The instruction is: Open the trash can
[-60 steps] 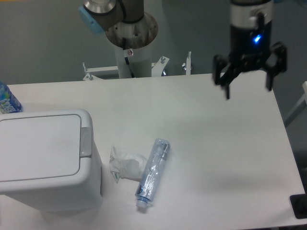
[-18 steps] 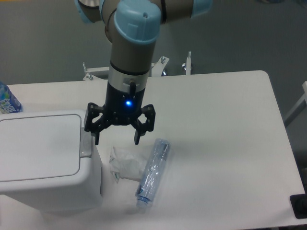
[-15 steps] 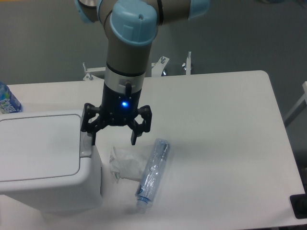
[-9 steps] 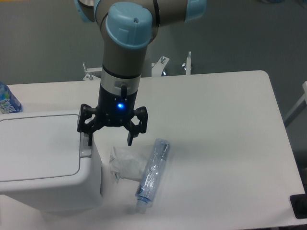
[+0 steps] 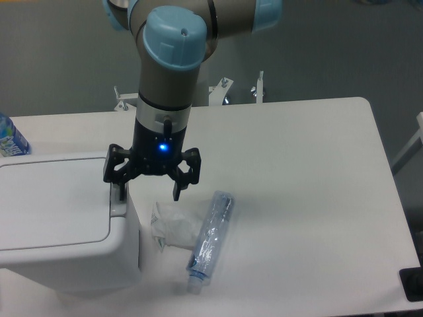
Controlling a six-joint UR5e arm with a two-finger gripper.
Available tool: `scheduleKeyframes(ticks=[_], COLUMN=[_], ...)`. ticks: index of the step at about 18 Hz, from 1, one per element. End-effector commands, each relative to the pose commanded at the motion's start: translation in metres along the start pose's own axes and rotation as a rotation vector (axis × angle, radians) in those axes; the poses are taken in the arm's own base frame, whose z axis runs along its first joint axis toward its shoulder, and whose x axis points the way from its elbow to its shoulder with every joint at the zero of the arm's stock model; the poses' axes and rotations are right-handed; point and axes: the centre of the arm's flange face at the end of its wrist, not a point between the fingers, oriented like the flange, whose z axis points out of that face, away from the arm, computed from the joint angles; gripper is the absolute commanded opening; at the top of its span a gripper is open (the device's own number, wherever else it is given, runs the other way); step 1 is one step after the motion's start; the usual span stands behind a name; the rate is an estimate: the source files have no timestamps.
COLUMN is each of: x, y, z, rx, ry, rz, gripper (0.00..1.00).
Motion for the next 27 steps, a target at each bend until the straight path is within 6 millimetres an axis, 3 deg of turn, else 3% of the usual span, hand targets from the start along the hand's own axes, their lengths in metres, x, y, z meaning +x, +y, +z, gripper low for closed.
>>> scheduleKeyframes(ticks=[18, 21, 23, 25, 27], x=[0.0, 0.005, -0.002, -0.037, -0.048], y=[-0.004, -0.02, -0.029, -0.035, -0.037], z=[-0.002, -0.031, -0.053, -0.08, -0.098], rx=[0.007, 0.08, 0.126, 0.163, 0.181], ry=[-0.001, -0.013, -0.043, -0.125, -0.227], rz=[0.007, 0.032, 0.033, -0.01, -0.009], gripper=[1.0, 1.0, 1.0, 1.0, 1.0])
